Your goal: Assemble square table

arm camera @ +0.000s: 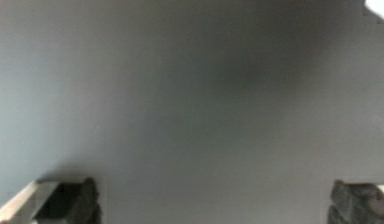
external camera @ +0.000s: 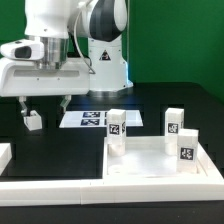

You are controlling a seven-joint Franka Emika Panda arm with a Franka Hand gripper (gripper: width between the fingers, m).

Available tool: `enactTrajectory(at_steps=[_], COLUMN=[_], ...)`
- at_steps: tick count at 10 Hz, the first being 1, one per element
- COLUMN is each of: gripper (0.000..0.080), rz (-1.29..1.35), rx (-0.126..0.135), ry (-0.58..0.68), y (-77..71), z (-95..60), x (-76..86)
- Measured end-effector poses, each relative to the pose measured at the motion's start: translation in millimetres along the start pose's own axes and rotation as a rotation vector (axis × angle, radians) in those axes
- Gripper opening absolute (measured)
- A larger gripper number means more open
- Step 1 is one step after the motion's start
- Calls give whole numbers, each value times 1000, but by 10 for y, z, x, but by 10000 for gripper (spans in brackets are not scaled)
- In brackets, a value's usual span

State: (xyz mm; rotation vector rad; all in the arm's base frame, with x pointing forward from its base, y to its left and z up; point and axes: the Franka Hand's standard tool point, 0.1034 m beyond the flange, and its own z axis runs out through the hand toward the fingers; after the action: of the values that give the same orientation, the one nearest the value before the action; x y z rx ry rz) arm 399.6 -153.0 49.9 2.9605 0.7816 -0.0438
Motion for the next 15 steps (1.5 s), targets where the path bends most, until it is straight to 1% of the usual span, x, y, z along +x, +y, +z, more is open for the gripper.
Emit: enactTrajectory(at_steps=[1,3,4,5,6,7,8,9,10,11,12,13,14,15], gripper=[648,648,648,648,648,648,648,648,648,648,648,648,648,648], rz=[0,-4,0,16,39,76,67,56,31,34,30,32,50,41], rx=[2,-39,-25,-18,20,71,85,80,96,126,145,154,161,164], ry=[-17,-38,-38,-44,-87,-193,-299,-373,-405,-463,-531,-560,-649,-745], y=[33,72,49,19,-90,-210,-224,-218,-189,-156,-78,-29,-46,-66], z=[42,192,172,182,224,257,305,390,417,392,358,322,266,284], x=[-51,-246,-197,-156,-101,-75,-94,-134,-181,-245,-315,-376,-454,-443])
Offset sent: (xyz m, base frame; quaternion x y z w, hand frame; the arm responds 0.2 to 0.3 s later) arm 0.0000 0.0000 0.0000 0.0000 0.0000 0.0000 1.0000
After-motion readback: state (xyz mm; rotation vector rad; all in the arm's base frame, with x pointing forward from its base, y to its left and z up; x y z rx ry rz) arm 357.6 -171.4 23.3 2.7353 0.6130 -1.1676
